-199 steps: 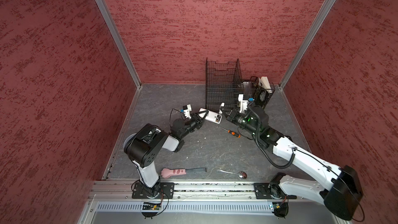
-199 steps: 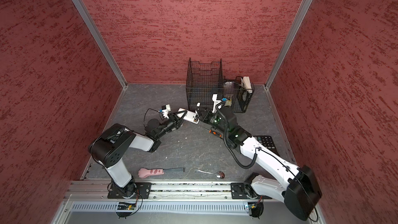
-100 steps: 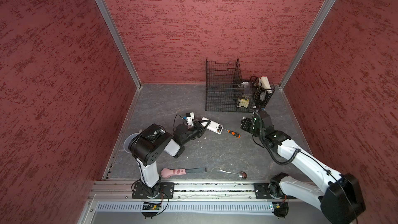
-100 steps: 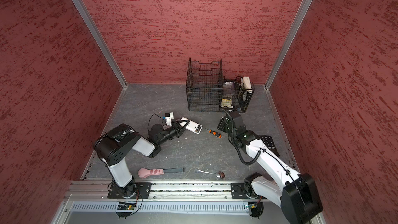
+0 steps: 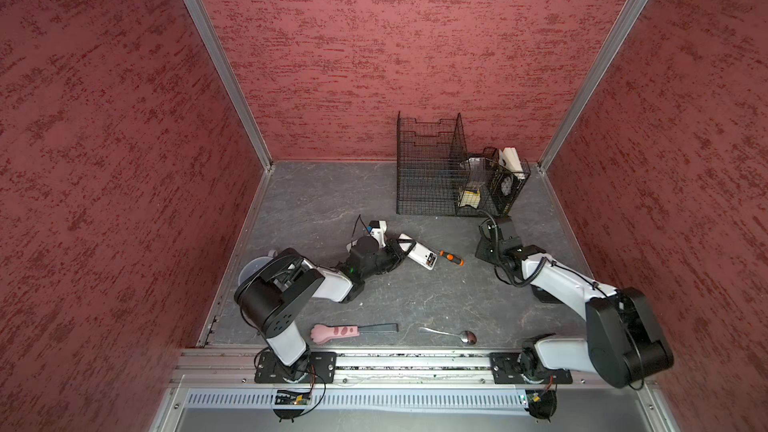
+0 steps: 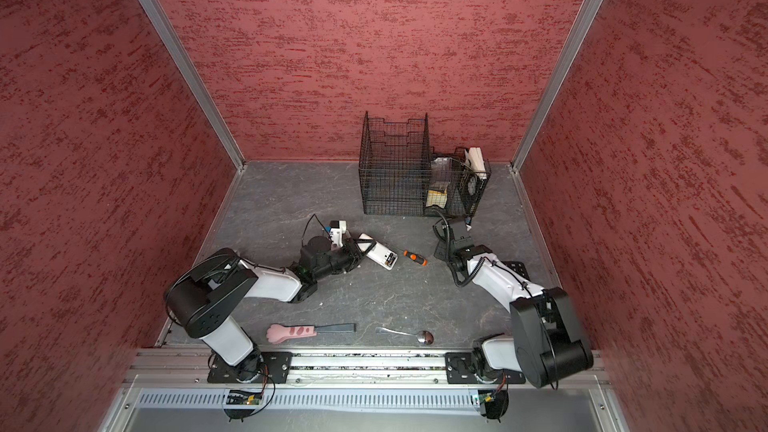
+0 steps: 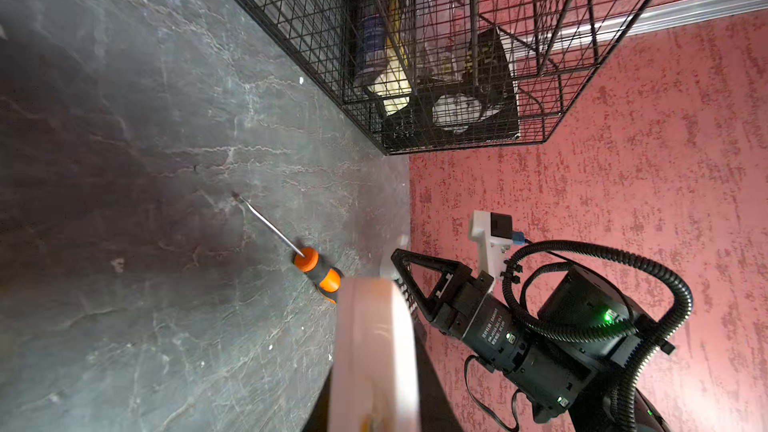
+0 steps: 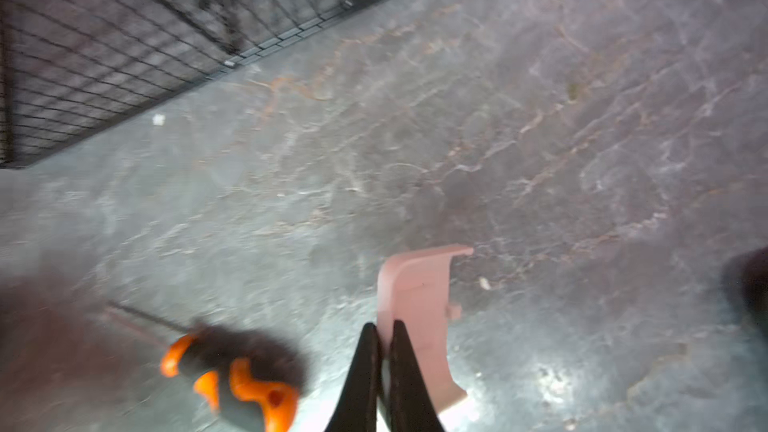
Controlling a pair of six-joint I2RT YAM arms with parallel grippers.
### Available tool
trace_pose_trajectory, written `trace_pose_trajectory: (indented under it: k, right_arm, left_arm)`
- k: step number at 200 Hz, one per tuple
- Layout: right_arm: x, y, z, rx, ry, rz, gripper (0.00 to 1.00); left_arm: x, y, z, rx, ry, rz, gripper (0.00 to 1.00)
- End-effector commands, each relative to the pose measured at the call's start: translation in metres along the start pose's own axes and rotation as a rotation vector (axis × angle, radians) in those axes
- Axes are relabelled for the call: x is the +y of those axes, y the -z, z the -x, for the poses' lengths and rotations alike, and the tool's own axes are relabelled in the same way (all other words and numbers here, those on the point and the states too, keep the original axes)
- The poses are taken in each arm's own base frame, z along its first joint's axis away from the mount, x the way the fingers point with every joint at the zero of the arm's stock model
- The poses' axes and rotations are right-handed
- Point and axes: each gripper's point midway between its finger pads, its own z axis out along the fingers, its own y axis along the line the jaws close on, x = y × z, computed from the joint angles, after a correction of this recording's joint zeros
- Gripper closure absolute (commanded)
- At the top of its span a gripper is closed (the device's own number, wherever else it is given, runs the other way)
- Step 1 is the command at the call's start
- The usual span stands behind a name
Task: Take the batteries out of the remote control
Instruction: 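Carry the pink-white cover away with the right gripper and drop it on the table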
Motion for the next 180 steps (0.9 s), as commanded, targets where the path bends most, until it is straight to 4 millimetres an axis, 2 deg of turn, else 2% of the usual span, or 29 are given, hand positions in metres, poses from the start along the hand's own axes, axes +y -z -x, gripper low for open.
trace_pose_trajectory:
  k: [1,37,95,140,180]
  right_arm:
    - [-0.006,-0.004,0.023,-0.054,0.019,-0.047,0.97]
    - [-0.020,-0.018,0.030,-0.037,0.025,-0.119,0.96]
    - [-0.033,-0.033,0.042,-0.032,0.027,-0.160,0.91]
    - [-0.033,-0.035,0.051,-0.038,0.020,-0.150,0.80]
    - [-0.030,-0.034,0.052,-0.039,0.013,-0.125,0.66]
  left_arm:
    - [0.014,0.000,-0.004,0.000,-0.031,0.093,1.00]
    - [0.022,0.002,-0.009,0.000,-0.040,0.140,1.00]
    - [0.015,0.000,-0.012,-0.002,-0.076,0.162,1.00]
    - [0.014,0.002,-0.017,-0.002,-0.103,0.189,1.00]
    - [0.015,0.003,-0.021,-0.002,-0.114,0.209,1.00]
